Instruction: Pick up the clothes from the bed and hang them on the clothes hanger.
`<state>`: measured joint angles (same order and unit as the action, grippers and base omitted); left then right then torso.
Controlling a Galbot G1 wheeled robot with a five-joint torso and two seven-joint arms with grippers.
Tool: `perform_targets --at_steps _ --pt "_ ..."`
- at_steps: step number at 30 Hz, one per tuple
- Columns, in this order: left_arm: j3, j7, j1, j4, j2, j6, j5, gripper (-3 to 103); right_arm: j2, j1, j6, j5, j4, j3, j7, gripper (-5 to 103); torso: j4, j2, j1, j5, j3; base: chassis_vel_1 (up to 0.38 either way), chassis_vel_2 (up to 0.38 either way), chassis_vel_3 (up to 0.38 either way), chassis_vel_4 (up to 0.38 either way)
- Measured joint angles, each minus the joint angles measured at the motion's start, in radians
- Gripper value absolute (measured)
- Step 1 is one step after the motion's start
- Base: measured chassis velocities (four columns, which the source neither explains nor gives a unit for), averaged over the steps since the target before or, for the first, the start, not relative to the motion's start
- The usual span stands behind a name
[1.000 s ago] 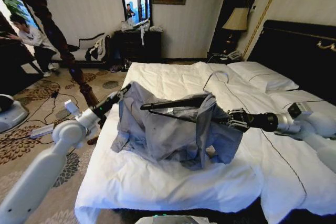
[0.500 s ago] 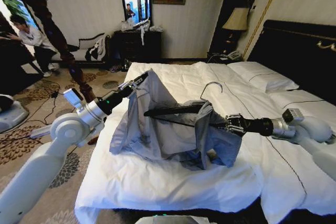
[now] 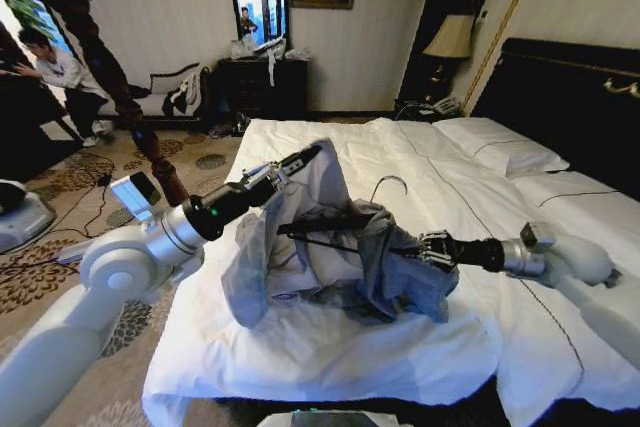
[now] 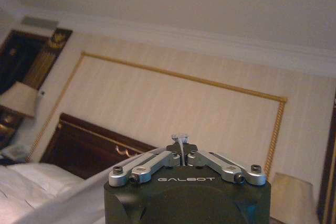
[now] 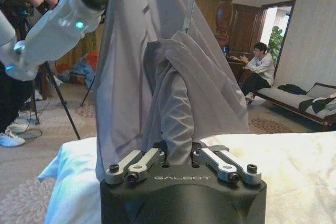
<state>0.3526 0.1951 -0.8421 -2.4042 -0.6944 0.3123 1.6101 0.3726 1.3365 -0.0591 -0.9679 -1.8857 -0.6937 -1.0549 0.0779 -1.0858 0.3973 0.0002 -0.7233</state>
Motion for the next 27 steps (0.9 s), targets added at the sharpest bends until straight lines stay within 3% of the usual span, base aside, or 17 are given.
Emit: perform_targets --at_steps 15,27 --pt "-0.102 0.083 -0.182 -0.037 -0.005 0.023 -0.203 0 0.006 -0.009 -0.021 -0.167 -0.069 0.044 0.057 16 -0.0001 0.0 0.0 -0.0002 0.0 0.0 0.0 0.0 0.0" --pt "-0.182 0.089 -0.152 -0.033 -0.006 0.025 -0.241 0 0.006 -0.009 -0.027 -0.25 -0.109 0.051 0.082 16 -0.0001 0.0 0.0 -0.0003 0.0 0.0 0.0 0.0 0.0"
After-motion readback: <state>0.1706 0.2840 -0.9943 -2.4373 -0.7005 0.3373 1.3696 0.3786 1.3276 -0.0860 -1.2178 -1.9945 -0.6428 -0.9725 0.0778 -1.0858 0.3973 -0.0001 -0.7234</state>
